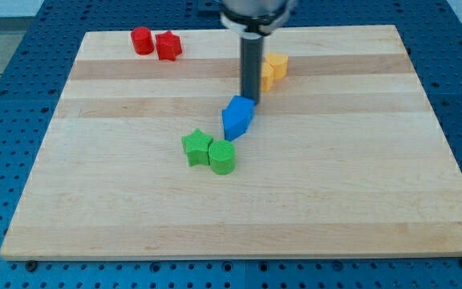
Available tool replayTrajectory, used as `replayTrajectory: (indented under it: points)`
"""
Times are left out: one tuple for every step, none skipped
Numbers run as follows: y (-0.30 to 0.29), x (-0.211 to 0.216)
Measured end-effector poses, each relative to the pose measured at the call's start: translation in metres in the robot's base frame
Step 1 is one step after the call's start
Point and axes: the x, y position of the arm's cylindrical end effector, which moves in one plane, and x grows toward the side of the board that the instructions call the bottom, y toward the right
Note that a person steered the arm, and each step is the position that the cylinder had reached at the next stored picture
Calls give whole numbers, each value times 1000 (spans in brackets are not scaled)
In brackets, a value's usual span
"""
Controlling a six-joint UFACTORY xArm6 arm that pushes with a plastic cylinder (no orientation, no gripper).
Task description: Slightly move the yellow blocks towards the right
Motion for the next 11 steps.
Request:
replayTrajectory:
  points:
    - [-12, -9]
    - [-2, -42]
    - [-23, -47]
    - [16, -48]
    - [35, -50]
    - [35, -50]
    - [35, -66]
    - [52, -77]
    - [85, -78]
    - [100, -79]
    - [93, -79]
